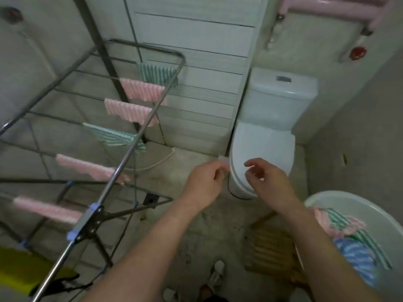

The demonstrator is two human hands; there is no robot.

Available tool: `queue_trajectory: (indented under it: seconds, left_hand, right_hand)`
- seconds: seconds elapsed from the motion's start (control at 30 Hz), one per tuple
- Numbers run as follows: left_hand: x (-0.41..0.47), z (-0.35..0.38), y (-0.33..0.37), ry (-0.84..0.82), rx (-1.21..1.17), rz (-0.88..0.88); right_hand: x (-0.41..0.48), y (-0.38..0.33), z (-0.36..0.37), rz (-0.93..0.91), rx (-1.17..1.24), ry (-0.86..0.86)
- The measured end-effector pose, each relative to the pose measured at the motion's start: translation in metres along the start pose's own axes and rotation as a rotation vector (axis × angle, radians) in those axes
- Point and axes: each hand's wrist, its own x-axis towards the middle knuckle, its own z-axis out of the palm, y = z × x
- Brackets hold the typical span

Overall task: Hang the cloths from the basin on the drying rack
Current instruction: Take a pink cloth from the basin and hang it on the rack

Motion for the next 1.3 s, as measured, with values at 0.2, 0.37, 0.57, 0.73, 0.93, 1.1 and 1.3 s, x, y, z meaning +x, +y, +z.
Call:
queue_trajectory:
  seconds: [0.2,0.37,0.57,0.73,0.93,1.1,1.3]
  left_hand:
    - [0.034,0.112,0.039,-0.3,0.142,0.139]
    - [0.036,0.199,0.067,-0.565,0.299,0.322]
    - [0.025,0.275,0.068,-0.748,0.764,0.563]
    - [0.03,0.315,0.077,-0.762,0.904,0.548]
    - [0.041,0.323,0.082,-0.715,0.647,0.427]
    - [0.049,0.296,0.088,-0.678,-0.173,-0.091]
    - [0.054,0.267,0.092,-0.631,-0.725,-0.496]
  right_hand:
    - [-0.013,0.129,-0.047,0.286,-0.021,0.129]
    - [-0.037,0.234,-0.066,0.595,-0.046,0.092]
    - [-0.061,0.293,-0.048,0.644,-0.194,-0.103]
    - [-0.064,0.317,-0.035,0.755,-0.371,-0.099]
    - [-0.062,0.323,-0.064,0.865,-0.28,-0.216]
    - [-0.065,0.31,-0.101,0.757,0.319,0.187]
    - [-0.061,0.294,-0.099,0.88,1.415,0.542]
